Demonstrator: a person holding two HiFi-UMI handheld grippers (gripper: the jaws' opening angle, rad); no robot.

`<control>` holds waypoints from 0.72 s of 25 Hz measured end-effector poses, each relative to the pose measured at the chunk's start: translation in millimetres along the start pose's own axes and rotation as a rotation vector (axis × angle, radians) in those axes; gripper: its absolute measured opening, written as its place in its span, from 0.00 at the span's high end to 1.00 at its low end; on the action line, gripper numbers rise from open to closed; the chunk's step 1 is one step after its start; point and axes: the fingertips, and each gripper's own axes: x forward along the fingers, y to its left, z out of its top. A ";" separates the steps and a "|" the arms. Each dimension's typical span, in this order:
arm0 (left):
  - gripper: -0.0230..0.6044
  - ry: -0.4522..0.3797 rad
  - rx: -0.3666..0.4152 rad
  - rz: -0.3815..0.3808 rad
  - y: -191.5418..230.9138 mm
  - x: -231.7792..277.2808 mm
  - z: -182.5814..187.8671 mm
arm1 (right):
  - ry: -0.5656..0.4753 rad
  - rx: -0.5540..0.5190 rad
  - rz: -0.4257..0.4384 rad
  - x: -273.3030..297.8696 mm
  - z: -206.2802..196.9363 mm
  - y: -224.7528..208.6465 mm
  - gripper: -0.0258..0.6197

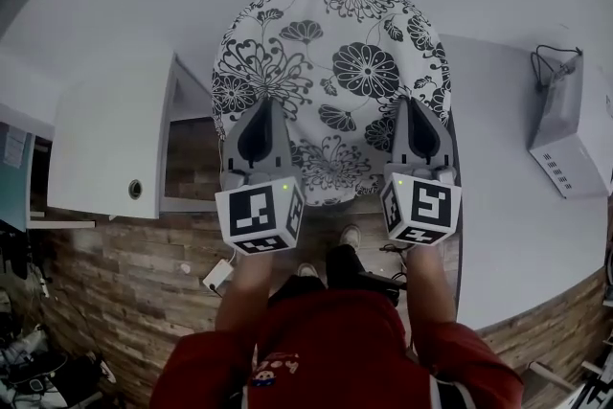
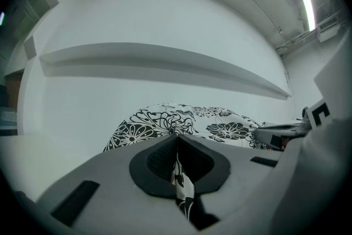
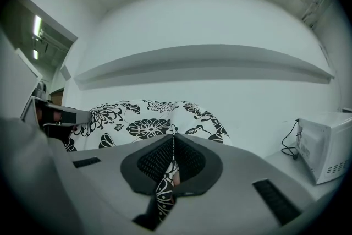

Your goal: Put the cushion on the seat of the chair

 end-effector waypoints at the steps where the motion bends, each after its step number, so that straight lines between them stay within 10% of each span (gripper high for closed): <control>1: 0.92 0.006 -0.002 0.000 0.0 0.1 0.6 | 0.006 0.000 0.000 -0.3 0.9 -0.1 0.92; 18: 0.92 0.141 -0.058 0.055 -6.5 -6.5 5.1 | 0.131 0.014 0.052 -0.4 18.0 -5.7 0.91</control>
